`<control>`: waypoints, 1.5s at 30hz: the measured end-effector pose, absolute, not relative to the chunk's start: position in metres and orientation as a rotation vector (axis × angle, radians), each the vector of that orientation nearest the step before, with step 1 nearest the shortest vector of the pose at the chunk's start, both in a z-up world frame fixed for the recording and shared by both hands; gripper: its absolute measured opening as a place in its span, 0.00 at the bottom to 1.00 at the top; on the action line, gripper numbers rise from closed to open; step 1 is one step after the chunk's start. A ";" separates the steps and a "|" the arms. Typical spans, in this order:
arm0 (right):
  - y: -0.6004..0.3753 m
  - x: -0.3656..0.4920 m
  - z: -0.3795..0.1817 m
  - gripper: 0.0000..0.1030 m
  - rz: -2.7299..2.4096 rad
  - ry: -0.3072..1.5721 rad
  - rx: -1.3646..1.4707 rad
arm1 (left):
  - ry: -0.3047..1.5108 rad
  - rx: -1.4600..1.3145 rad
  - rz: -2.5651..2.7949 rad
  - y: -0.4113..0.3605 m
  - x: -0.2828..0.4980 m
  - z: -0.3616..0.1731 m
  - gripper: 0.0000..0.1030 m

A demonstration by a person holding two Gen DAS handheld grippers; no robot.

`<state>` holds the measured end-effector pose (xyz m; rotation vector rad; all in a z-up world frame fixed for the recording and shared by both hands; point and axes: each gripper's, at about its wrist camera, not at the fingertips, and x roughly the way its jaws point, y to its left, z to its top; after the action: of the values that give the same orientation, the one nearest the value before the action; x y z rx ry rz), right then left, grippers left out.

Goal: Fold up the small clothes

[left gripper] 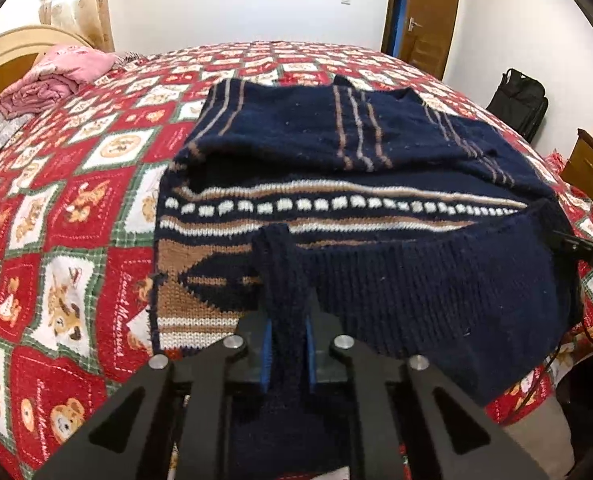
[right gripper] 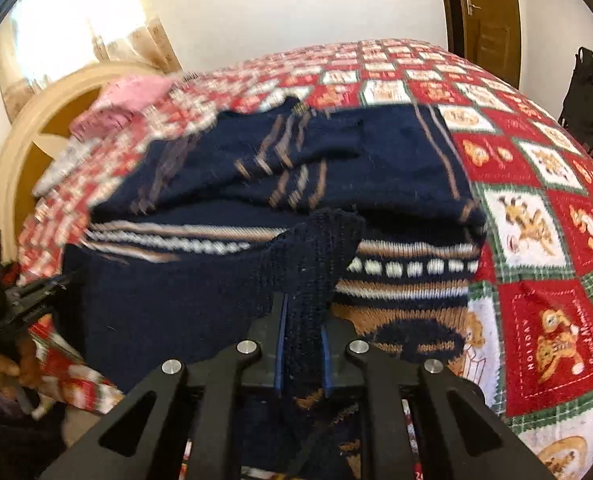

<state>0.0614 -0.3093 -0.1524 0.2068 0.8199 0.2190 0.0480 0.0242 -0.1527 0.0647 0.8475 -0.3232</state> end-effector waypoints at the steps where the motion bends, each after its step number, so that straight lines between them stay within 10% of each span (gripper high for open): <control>1: -0.312 0.061 -0.142 0.13 0.233 0.800 0.225 | 0.831 0.054 -0.332 0.025 0.046 -0.147 0.12; 16: -0.339 0.111 -0.078 0.08 0.297 0.748 0.296 | 0.736 -0.014 -0.406 0.024 0.105 -0.067 0.12; 18: -0.343 0.112 -0.102 0.15 0.290 0.812 0.324 | 0.738 0.030 -0.398 0.020 0.103 -0.077 0.12; 20: -0.342 0.114 -0.128 0.58 0.280 0.883 0.340 | 0.752 0.061 -0.381 0.018 0.100 -0.089 0.12; 24: -0.332 0.111 -0.162 0.67 0.295 0.953 0.352 | 0.777 0.060 -0.366 0.023 0.095 -0.100 0.12; 29: -0.294 0.117 -0.177 0.65 0.247 0.968 0.094 | 0.823 0.016 -0.355 0.034 0.101 -0.109 0.12; 33: -0.278 0.113 -0.171 0.13 0.260 0.962 -0.011 | 0.843 0.011 -0.351 0.032 0.103 -0.117 0.12; 45: -0.302 0.133 -0.054 0.13 0.280 0.694 0.079 | 0.706 -0.012 -0.387 0.035 0.115 -0.054 0.12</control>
<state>0.1334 -0.3024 -0.0537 0.0790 0.6944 0.2804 0.1153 0.0346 -0.0536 -0.0121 0.7061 -0.3869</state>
